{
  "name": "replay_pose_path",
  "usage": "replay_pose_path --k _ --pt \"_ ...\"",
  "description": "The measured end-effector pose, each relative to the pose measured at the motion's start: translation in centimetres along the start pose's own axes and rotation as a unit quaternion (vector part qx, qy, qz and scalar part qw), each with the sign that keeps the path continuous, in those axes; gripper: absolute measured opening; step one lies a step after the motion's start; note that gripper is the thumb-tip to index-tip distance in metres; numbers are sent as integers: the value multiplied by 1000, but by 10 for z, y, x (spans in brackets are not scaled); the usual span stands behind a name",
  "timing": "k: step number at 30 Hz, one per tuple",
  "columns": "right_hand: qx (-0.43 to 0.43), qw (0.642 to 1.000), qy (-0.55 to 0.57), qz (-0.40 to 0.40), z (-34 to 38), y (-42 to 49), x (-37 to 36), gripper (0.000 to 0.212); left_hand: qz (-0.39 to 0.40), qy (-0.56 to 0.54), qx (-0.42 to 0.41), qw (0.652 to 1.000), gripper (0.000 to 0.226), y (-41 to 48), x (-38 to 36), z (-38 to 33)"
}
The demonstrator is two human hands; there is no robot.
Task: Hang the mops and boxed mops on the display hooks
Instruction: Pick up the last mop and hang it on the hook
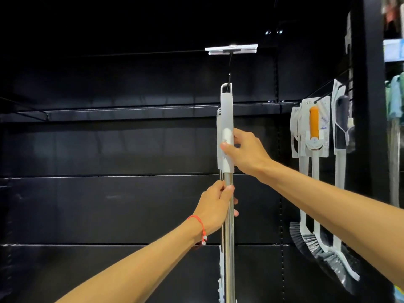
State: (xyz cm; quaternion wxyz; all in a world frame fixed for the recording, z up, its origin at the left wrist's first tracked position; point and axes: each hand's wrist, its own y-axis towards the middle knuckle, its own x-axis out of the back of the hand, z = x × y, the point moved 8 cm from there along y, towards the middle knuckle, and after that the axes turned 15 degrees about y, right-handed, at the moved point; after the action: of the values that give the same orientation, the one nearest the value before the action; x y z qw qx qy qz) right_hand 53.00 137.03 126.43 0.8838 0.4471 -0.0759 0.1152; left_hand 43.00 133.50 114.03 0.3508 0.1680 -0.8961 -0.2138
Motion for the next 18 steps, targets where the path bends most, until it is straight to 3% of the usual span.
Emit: replay_pose_path --k 8,18 --pt "24 995 -32 -89 -29 6 1 42 -63 -3 19 998 26 34 -9 38" --pt "0 994 -60 -94 -95 59 -12 32 -102 19 22 994 22 98 -13 75"
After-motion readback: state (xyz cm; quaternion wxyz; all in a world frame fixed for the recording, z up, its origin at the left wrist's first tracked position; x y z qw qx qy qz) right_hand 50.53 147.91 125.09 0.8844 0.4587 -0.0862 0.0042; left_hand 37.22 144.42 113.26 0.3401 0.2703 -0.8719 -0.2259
